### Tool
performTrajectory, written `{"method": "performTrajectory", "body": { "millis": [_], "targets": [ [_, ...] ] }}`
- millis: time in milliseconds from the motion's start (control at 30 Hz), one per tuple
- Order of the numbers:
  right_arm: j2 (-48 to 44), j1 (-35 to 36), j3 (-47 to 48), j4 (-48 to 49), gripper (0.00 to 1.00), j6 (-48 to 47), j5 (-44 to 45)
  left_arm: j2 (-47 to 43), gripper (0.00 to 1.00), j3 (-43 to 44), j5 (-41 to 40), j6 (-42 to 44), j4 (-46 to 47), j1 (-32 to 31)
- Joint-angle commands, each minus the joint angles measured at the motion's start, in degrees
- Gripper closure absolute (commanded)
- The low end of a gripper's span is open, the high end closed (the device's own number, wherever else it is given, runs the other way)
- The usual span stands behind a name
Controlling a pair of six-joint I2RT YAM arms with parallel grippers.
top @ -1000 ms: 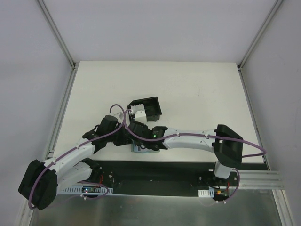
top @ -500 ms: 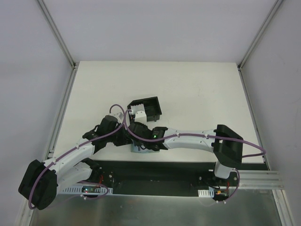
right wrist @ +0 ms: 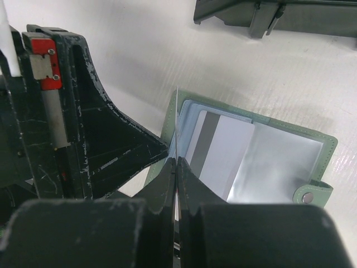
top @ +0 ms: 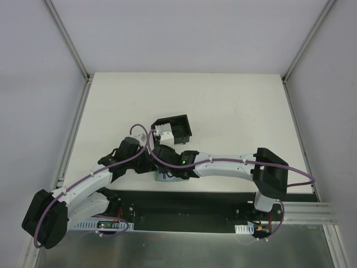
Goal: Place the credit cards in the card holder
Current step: Turn over the card slot in the card holder.
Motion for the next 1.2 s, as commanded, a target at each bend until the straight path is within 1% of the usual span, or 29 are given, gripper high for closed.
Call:
{"method": "performTrajectory", "body": {
  "millis": [0, 233, 467, 667, 1167],
  "targets": [
    [-2.3, 0.4, -0.2, 1.0, 1.0, 0.5, -0.1, -1.0, 1.0, -0.4, 0.8, -0.8, 1.2, 0.2],
    [-1.6, 0.5, 0.1, 0.5, 1.0, 0.5, -0.4, -1.0, 1.0, -0.2, 0.8, -0.5, 1.1, 0.2],
    [-4.0, 0.5, 0.1, -2.1, 1.0, 0.2, 4.4, -1.2, 1.0, -0.5, 0.6, -0.5, 1.1, 0.2],
    [-4.7, 0.5, -0.4, -0.4, 1.0, 0.1, 3.3, -1.2, 1.0, -0.4, 0.7, -0.4, 1.1, 0.2],
    [-1.7, -0.8, -1.0, 0.7, 1.0, 1.0, -1.4, -1.6, 1.0, -0.3, 1.1, -0.4, 1.2, 0.2]
  ]
}}
